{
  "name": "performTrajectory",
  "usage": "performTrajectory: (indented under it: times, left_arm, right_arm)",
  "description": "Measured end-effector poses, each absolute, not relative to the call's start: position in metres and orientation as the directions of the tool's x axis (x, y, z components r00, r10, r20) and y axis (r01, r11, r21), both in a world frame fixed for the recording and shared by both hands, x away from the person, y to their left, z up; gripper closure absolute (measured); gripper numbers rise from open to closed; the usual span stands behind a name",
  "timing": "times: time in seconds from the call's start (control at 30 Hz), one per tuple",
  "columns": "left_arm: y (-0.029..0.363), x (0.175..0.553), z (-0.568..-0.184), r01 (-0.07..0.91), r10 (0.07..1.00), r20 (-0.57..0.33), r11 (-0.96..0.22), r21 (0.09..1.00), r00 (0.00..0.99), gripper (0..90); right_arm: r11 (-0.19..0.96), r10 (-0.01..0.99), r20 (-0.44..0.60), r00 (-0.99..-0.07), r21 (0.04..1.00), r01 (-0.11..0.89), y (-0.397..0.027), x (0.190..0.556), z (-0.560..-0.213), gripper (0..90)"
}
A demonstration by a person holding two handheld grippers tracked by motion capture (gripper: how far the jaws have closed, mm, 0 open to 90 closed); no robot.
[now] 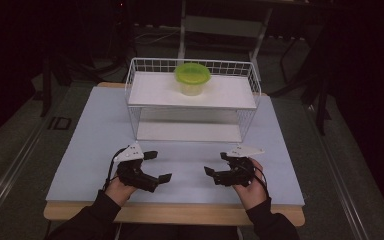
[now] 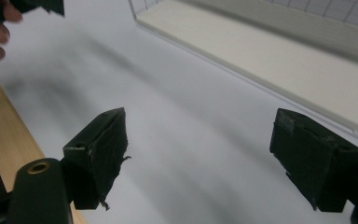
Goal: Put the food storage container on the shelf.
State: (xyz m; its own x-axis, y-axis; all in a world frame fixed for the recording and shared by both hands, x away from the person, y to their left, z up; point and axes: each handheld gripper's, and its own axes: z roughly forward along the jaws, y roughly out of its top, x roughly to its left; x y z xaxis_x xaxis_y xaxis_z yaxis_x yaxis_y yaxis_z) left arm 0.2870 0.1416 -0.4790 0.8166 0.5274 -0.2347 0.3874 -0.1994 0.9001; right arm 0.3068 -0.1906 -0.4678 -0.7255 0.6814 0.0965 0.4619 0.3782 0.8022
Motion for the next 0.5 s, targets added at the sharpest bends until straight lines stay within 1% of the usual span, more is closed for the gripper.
performTrajectory:
  times: [0.07,0.13,0.3,0.5]
  left_arm:
    - [0.142,0.288,-0.48,0.395,0.522,-0.248,-0.191,0.899,0.816,1.5]
    - [0.143,0.288,-0.482,0.394,0.525,-0.243,-0.196,0.898,0.816,1.5]
    - [0.143,0.287,-0.486,0.396,0.533,-0.234,-0.212,0.893,0.813,1.5]
    - [0.145,0.285,-0.491,0.395,0.54,-0.22,-0.232,0.889,0.812,1.5]
  right_arm:
    - [0.385,0.69,0.085,-0.719,0.798,0.464,-0.196,0.305,-0.471,18.6]
    - [0.39,0.699,0.08,-0.71,0.79,0.473,-0.202,0.304,-0.474,18.6]
    - [0.361,0.721,0.106,-0.685,0.786,0.501,-0.218,0.301,-0.481,18.4]
    - [0.36,0.733,0.111,-0.671,0.774,0.522,-0.226,0.302,-0.488,18.3]
